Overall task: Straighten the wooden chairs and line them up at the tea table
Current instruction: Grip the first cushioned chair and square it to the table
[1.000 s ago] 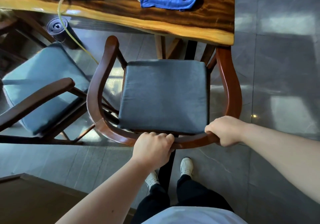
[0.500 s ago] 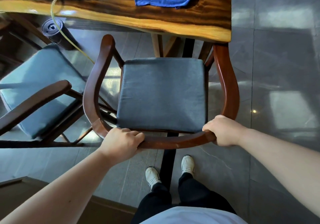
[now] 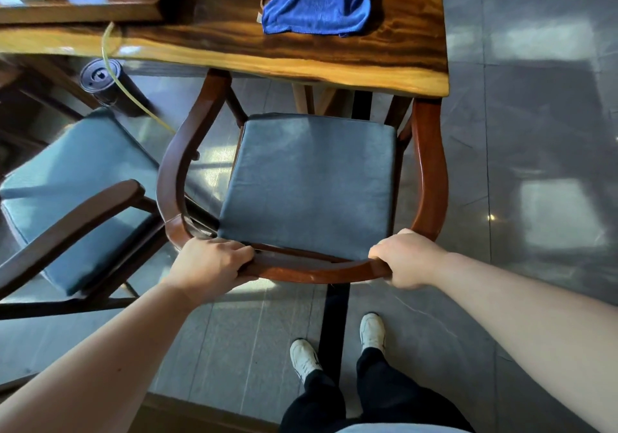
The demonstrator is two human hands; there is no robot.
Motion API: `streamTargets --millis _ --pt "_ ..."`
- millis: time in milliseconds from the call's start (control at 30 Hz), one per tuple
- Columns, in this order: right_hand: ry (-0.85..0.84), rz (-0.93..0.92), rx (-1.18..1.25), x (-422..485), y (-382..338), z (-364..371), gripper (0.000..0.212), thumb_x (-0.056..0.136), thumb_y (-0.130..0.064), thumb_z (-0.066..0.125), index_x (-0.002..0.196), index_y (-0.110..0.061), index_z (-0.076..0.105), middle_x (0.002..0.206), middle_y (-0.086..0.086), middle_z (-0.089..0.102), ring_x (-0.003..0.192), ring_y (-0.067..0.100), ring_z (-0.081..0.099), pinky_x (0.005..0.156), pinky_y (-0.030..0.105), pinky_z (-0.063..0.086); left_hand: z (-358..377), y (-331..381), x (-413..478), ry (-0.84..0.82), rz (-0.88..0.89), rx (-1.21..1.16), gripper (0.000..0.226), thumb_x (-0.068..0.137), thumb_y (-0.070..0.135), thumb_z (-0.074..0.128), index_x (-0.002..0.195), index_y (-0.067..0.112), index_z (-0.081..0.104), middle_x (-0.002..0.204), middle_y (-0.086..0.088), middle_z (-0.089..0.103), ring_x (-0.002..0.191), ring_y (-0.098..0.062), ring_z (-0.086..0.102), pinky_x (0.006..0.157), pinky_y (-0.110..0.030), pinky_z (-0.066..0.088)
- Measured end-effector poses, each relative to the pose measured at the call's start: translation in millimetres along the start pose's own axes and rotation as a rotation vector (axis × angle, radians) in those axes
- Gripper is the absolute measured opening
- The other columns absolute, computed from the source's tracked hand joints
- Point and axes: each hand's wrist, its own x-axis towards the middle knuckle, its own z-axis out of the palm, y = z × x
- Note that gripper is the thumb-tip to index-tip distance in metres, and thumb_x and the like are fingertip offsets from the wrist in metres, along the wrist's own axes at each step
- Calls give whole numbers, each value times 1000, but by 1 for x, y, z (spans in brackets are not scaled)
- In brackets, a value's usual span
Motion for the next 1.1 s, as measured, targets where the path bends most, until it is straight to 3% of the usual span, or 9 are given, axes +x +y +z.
streamTargets --millis 133,233,300,400,533,633,733,967,1100 --pt "-48 -6 0 -2 -1 -6 12 80 -35 56 85 -26 51 87 -4 65 86 23 63 81 39 44 0 1 2 -80 -31 10 40 74 58 45 75 21 60 66 7 63 59 -25 63 44 -31 46" --pt "-82 -24 -2 -4 -2 -13 54 81 -49 58 126 -21 48 113 1 63 104 26 61 88 43 48 -2 5 0 -139 -72 25 37 76 56 50 83 21 60 74 6 64 69 -25 64 50 -32 48" --pt "-58 -50 29 -4 -6 -20 80 79 -57 59 146 -23 30 131 1 55 114 25 57 90 43 49 -4 11 -1 -146 -105 13 35 76 51 62 91 19 61 82 3 66 77 -26 64 62 -35 51" --pt "26 -155 -5 0 -19 -38 93 76 -69 57 149 -25 22 141 -1 48 121 23 53 93 41 48 -12 24 -8 -128 -182 39 56 72 48 72 115 13 60 107 -6 67 99 -30 61 88 -44 49" --pt "88 -316 -113 9 -55 -67 92 76 -78 48 147 -23 28 138 3 49 125 24 49 102 46 38 -26 46 -32 -108 -335 56 74 77 55 62 134 9 50 132 -14 56 123 -35 48 103 -53 39" --pt "93 -430 -181 22 -97 -88 88 81 -76 44 149 -24 23 148 7 40 133 27 39 113 49 23 -40 54 -60 -81 -471 64 71 80 57 50 134 10 51 132 -14 58 123 -35 50 103 -53 39" --pt "131 -523 -229 35 -142 -107 85 86 -71 44 151 -23 18 154 11 30 138 29 31 117 50 15 -49 51 -93 -70 -586 72 68 82 56 50 134 12 50 132 -13 58 124 -34 49 104 -52 38" --pt "226 -645 -354 97 -251 -150 78 87 -61 50 149 -21 24 151 10 35 135 28 35 113 49 23 -61 -9 -192 -35 -785 82 66 85 55 43 135 12 49 135 -13 55 126 -34 47 104 -54 38" --pt "229 -651 -437 134 -311 -166 73 87 -61 50 145 -20 29 144 11 41 130 30 40 109 49 27 -67 -54 -237 -6 -845 95 65 79 50 60 131 11 54 130 -15 59 122 -37 51 102 -54 41"
